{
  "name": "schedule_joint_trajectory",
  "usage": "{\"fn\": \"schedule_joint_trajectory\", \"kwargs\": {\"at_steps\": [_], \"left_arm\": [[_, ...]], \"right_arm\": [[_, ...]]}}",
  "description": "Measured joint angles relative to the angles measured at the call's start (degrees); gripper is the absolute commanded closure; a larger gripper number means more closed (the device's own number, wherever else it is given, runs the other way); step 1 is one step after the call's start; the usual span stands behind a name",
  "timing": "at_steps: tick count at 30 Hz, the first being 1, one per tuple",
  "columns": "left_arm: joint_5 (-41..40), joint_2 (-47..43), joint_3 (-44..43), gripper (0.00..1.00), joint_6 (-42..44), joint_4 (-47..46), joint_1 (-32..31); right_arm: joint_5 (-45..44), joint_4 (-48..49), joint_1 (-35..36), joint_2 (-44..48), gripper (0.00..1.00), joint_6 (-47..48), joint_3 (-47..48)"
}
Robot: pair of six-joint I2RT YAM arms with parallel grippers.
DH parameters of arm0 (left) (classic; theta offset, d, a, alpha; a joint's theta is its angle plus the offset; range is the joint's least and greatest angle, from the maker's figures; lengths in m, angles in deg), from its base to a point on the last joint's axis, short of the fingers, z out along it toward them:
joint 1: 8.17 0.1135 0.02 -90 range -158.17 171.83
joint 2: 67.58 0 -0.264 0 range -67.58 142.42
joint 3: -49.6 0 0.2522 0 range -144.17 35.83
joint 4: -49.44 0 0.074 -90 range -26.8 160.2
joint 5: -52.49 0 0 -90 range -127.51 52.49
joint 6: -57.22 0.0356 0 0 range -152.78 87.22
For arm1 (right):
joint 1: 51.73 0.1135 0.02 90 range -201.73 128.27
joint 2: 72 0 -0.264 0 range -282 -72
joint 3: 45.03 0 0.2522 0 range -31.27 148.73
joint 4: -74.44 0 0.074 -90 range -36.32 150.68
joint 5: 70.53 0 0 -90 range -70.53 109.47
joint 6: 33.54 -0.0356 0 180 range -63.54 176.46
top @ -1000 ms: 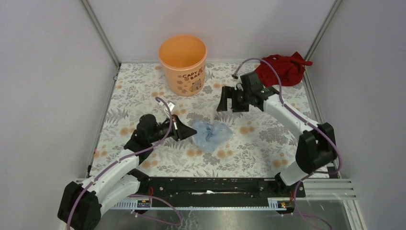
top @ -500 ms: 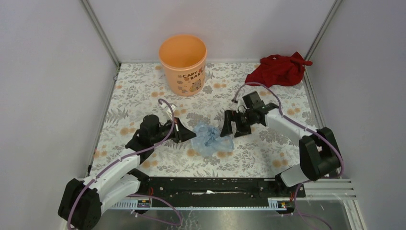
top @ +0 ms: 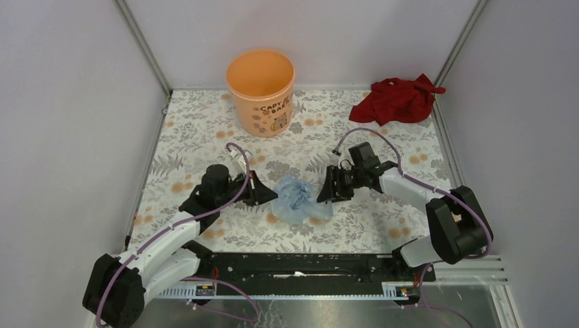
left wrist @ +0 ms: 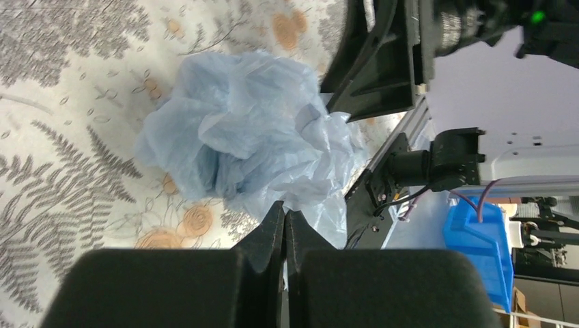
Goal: Put the trash bags into the trash bin
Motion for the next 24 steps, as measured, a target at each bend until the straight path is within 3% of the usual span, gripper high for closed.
{"fn": "schedule_joint_trajectory", "kwargs": {"at_steps": [2, 4, 7, 10, 13, 17, 24], "left_arm": [[-1.1, -0.1, -0.2, 0.73, -0.1, 2.4, 0.0], [-2.3, -0.1, -0.9, 0.52, -0.2, 6.1, 0.0], [-4.0, -0.1, -3.9, 0.24, 0.4, 13.4, 0.0], [-6.6, 0.1, -10.1, 0.09, 2.1, 21.0, 0.0], [-10.3, 1.1, -17.5, 0.01, 4.9, 26.1, 0.0], [-14.7, 4.8, -25.3, 0.01, 8.3, 30.0, 0.0], [-18.4, 11.7, -27.6, 0.01, 12.9, 37.3, 0.0]], "right_arm": [[-0.1, 0.7, 0.1, 1.5, 0.88, -1.1, -2.1], [-0.5, 0.9, 0.2, 3.1, 1.00, -2.2, -2.5], [-0.6, 2.1, 0.4, 5.6, 1.00, -2.8, -2.2], [-1.0, 2.2, 1.3, 8.0, 1.00, -2.7, -1.4], [-1.1, 2.1, 1.8, 9.7, 1.00, -2.0, -0.3], [-1.1, 1.9, 1.8, 10.3, 1.00, -0.8, 0.7], [-1.1, -0.5, 2.1, 11.5, 1.00, 1.3, 0.7]]}}
